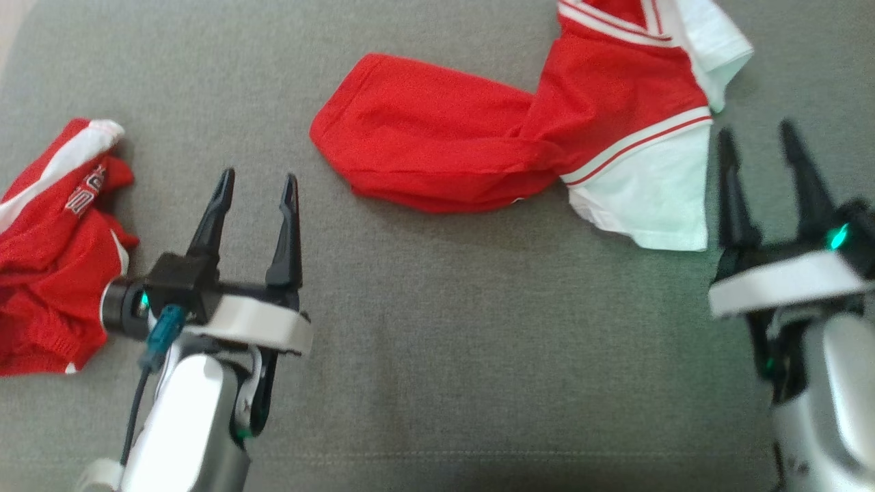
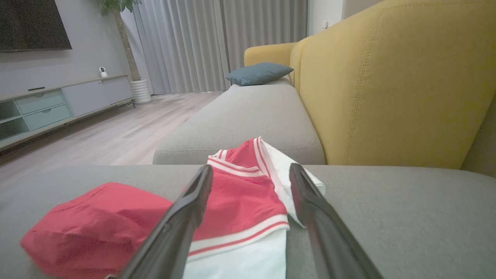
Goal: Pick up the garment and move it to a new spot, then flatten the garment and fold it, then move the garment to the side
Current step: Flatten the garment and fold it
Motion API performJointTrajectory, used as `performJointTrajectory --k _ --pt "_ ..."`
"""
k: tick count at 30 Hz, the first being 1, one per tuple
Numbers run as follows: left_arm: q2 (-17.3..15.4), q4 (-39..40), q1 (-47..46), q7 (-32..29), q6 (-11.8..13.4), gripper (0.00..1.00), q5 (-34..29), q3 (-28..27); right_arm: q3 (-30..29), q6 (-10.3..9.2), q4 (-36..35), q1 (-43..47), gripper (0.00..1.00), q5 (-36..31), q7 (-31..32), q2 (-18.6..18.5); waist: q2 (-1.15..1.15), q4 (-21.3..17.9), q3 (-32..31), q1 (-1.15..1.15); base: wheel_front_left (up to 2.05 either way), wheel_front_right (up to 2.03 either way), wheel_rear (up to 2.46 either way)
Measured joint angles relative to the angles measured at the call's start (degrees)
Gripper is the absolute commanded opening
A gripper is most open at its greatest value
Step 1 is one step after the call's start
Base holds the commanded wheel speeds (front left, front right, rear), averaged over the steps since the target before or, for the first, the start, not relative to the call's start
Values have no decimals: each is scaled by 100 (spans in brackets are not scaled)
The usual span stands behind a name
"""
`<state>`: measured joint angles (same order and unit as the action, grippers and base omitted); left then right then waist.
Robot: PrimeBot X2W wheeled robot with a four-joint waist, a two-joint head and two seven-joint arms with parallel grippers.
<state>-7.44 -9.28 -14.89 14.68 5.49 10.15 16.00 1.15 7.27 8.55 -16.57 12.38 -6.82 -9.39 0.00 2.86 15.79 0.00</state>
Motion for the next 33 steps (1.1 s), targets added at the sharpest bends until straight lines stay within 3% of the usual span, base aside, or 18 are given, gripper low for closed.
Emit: performJointTrajectory --k 13,33 --pt "-138 -26 430 -3 4 100 2 5 11 0 -1050 1263 100 -79 514 422 0 -152 -424 0 0 0 0" --pt "-183 -2 407 -68 55 100 20 71 12 0 -1279 1270 100 -78 744 501 0 -149 -365 0 0 0 0"
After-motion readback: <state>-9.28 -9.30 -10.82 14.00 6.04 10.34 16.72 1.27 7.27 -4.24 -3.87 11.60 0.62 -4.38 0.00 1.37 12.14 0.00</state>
